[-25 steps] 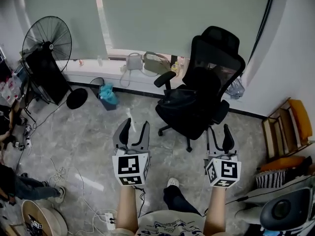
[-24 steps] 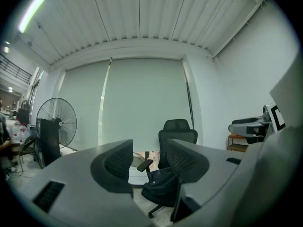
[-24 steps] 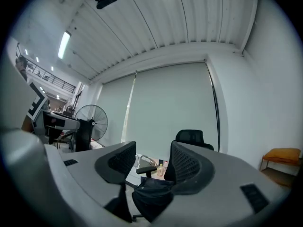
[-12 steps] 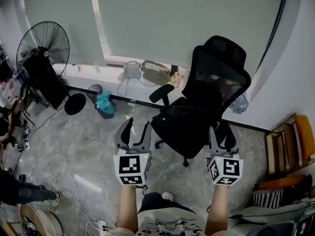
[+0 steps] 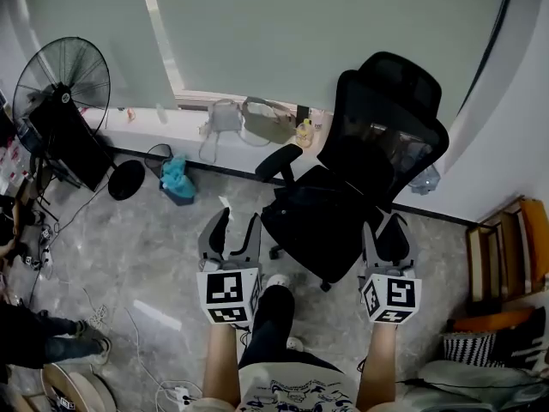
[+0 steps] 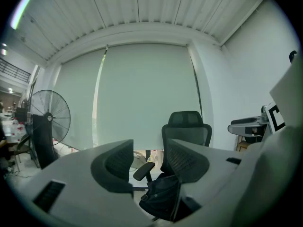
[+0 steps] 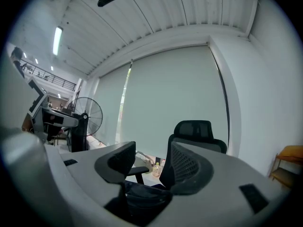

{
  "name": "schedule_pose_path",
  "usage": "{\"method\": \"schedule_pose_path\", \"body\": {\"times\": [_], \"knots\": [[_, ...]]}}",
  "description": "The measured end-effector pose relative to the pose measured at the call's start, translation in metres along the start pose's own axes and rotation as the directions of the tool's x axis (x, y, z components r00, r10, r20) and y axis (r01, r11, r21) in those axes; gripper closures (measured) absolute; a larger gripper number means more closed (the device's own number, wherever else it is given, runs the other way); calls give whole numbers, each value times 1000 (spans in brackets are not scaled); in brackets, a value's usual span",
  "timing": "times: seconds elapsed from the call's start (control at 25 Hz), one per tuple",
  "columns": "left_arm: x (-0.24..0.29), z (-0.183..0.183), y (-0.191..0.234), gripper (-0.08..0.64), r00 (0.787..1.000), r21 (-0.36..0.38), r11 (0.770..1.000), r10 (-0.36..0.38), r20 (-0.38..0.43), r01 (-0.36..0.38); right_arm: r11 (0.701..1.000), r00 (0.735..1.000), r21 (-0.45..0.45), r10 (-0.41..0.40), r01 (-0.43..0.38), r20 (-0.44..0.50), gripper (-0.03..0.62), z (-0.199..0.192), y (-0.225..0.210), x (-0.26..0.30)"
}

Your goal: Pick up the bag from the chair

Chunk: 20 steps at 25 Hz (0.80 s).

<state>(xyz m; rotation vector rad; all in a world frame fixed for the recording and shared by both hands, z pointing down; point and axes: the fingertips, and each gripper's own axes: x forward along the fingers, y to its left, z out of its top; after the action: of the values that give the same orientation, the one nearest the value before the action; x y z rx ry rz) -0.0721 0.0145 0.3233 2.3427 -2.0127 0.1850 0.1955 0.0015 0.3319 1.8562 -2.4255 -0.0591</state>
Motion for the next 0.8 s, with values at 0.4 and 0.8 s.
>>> {"method": "schedule_pose_path", "body": {"times": [0.4, 0.8], "knots": [[124, -11, 23, 339, 995, 1, 996, -93, -33, 93, 998, 997, -4, -58, 58, -50, 334, -22, -10, 104], [274, -19, 48, 339, 972, 18, 976, -215, -93, 218, 993, 981, -26, -121, 119, -153, 330, -53, -35, 222]]}}
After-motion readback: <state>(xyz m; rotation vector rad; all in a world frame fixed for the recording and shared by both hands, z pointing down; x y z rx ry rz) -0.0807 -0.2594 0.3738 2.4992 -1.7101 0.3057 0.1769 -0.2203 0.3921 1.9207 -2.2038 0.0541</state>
